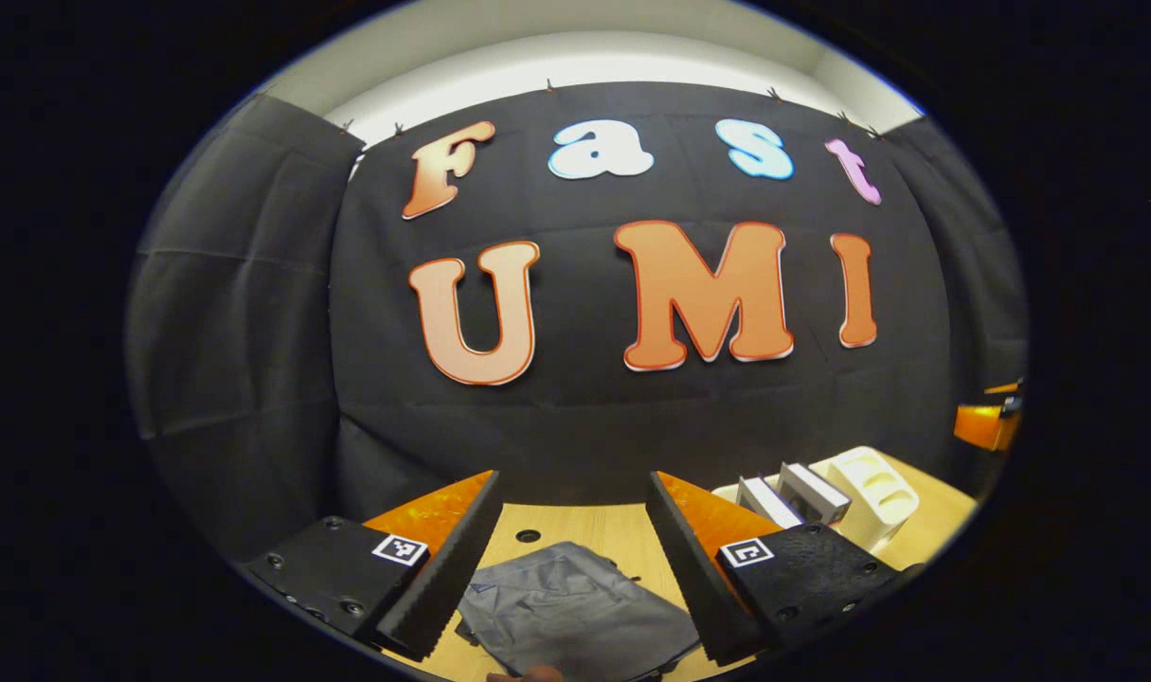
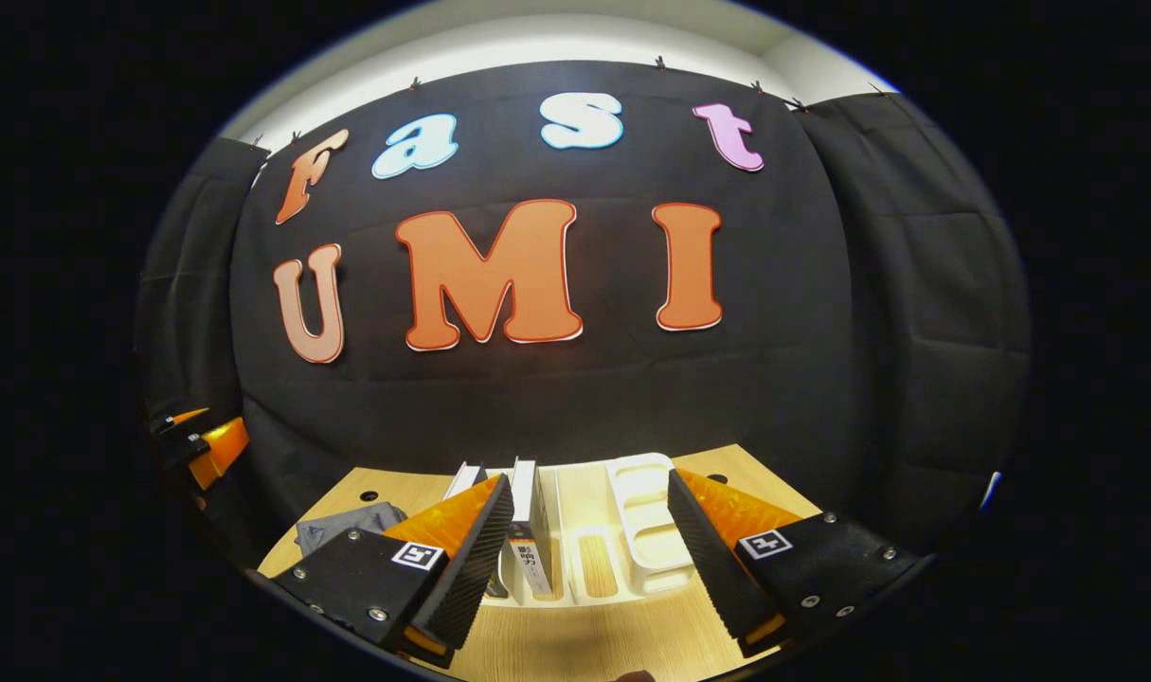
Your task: Open the schoolbag, grab two books from the bookshelf and put them into the schoolbag.
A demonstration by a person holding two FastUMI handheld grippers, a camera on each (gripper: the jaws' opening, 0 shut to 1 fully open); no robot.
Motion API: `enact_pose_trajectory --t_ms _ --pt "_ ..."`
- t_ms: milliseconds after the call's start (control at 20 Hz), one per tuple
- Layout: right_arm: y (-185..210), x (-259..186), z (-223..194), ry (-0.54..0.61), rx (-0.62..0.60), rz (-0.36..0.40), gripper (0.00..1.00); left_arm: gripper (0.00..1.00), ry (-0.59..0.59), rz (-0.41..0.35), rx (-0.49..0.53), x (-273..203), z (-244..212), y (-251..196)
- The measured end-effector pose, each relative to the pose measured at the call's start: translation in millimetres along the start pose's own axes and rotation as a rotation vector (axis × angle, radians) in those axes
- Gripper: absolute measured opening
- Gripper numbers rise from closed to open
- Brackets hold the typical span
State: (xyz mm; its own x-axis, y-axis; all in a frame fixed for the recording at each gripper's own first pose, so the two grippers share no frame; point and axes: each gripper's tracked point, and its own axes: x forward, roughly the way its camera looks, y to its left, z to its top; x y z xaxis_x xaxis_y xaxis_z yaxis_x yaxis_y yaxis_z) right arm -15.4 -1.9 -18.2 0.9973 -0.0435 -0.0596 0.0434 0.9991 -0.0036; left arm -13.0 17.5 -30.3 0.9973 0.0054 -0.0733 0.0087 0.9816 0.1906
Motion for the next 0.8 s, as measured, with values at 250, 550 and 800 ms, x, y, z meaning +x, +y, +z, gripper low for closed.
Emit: enact_pose_trajectory --t_ms 250,550,800 --pt "-8 5 -18 0.042 0.002 -0.018 0.97 0.97 0.173 -0.082 0.230 -7 -88 -25" --pt "-28 6 -42 0.102 0.024 -0.063 0.97 0.98 0.340 -0.218 0.458 -35 -195 -66" --pt "-50 0 -67 0.161 0.015 -0.113 0.97 0.98 0.412 -0.319 0.573 -48 -255 -99"
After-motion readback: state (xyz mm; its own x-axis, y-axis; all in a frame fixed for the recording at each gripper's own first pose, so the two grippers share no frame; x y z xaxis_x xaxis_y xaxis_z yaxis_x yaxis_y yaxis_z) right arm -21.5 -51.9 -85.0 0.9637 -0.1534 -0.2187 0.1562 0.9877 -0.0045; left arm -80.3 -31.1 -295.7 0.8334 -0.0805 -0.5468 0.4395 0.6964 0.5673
